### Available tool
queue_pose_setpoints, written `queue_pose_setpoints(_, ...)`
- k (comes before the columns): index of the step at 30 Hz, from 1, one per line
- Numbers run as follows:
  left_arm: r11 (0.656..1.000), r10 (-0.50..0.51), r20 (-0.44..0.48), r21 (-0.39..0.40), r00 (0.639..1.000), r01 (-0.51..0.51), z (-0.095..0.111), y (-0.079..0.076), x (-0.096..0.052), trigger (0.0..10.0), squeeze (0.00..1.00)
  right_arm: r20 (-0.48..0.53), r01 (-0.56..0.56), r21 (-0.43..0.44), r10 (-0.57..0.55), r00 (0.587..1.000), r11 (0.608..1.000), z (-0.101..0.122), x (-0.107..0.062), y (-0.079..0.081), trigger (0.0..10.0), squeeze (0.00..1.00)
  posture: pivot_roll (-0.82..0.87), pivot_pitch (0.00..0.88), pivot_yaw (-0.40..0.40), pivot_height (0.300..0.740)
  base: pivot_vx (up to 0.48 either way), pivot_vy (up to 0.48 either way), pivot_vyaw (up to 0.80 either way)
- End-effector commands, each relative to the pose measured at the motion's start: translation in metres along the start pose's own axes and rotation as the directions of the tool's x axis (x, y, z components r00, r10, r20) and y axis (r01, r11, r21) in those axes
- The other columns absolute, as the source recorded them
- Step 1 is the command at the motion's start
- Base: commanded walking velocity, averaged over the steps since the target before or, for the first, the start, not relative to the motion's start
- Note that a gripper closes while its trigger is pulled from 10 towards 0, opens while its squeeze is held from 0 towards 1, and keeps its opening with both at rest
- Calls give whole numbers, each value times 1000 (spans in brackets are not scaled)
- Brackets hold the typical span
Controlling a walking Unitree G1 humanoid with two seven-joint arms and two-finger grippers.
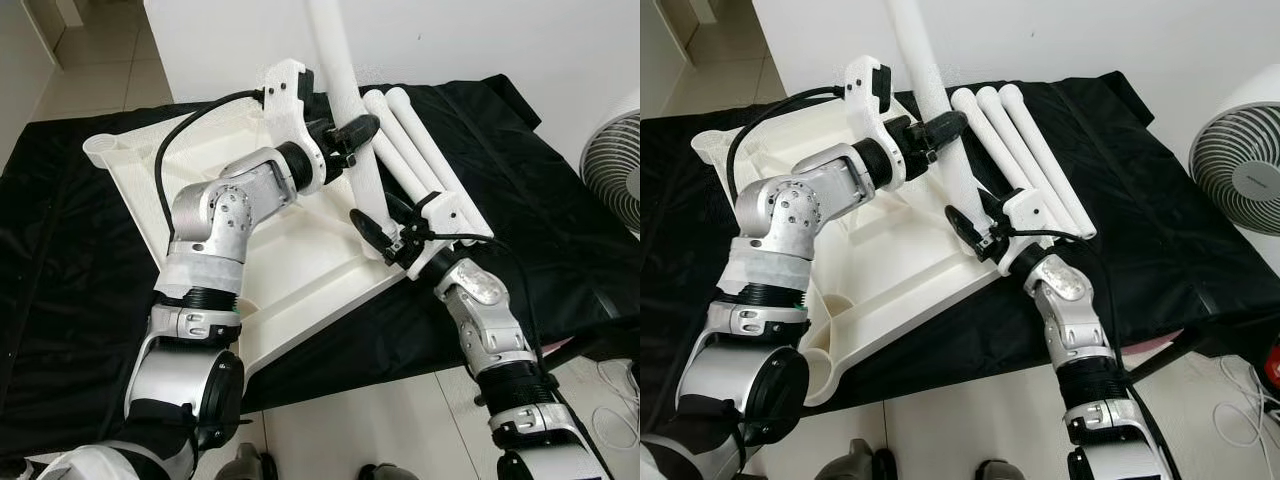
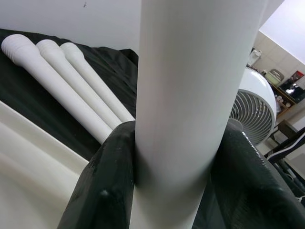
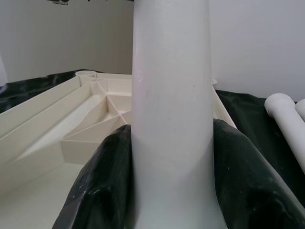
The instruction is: Building children table
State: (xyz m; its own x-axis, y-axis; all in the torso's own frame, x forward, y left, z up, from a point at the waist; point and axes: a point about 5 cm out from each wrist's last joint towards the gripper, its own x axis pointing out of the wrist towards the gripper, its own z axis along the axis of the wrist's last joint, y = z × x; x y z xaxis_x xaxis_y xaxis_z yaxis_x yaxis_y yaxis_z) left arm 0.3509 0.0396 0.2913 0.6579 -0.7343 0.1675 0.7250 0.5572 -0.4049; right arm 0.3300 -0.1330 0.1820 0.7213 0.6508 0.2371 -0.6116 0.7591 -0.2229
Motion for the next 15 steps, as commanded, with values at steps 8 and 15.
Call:
queue_pose_setpoints(8, 991, -121, 5, 64, 993, 121, 4, -28, 7, 10000, 0, -36, 32, 39, -30, 999, 999, 0, 8, 0, 10000, 1000, -95, 87, 38, 740, 0, 0, 0)
queue_pose_setpoints(15, 975, -111, 48, 197, 993, 99, 10, -37, 4, 10000, 0, -46, 90, 32, -88, 995, 995, 4, 16, 4, 10000, 1000, -92, 92, 38, 740, 0, 0, 0)
